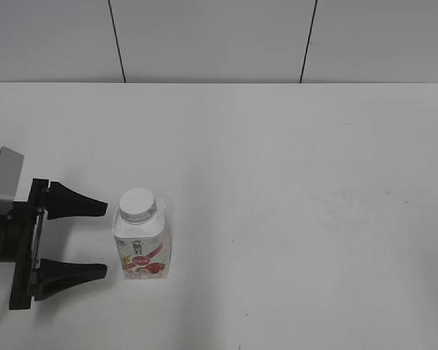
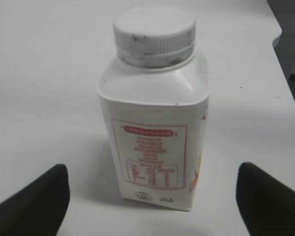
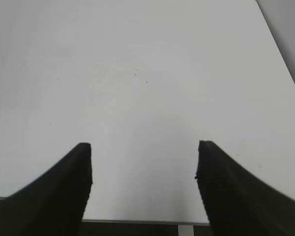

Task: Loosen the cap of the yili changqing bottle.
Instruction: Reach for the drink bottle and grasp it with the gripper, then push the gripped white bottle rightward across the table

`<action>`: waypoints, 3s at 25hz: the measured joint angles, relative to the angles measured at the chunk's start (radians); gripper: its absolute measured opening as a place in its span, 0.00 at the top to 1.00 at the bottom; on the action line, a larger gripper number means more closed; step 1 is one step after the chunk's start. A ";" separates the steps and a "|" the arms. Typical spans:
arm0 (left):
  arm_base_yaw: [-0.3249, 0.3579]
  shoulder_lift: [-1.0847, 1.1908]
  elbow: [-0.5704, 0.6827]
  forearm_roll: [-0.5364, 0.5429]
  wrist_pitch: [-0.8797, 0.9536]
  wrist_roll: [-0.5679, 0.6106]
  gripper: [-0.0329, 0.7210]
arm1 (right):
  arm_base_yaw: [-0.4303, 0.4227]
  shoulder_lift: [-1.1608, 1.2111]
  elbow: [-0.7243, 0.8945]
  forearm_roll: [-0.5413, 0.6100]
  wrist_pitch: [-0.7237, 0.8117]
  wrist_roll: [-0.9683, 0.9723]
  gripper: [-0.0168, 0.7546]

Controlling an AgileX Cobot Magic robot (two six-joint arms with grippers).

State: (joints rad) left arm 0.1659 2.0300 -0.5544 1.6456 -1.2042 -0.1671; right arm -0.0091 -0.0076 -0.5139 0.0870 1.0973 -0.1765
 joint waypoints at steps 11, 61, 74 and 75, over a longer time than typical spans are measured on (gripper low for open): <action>-0.114 0.094 -0.074 -0.028 0.000 -0.008 0.16 | 0.000 0.000 0.000 0.000 0.000 0.000 0.29; -0.381 0.136 -0.171 -0.392 0.033 -0.077 0.40 | 0.000 0.000 0.000 0.000 0.000 0.000 0.29; -0.450 0.159 -0.436 -0.297 0.029 -0.257 0.40 | 0.000 0.000 0.000 0.000 0.000 0.000 0.29; -0.450 0.172 -0.458 -0.285 0.029 -0.273 0.40 | 0.000 0.000 0.000 0.000 0.000 0.000 0.29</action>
State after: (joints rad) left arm -0.2838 2.2016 -1.0124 1.3604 -1.1749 -0.4403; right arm -0.0091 -0.0076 -0.5139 0.0870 1.0973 -0.1765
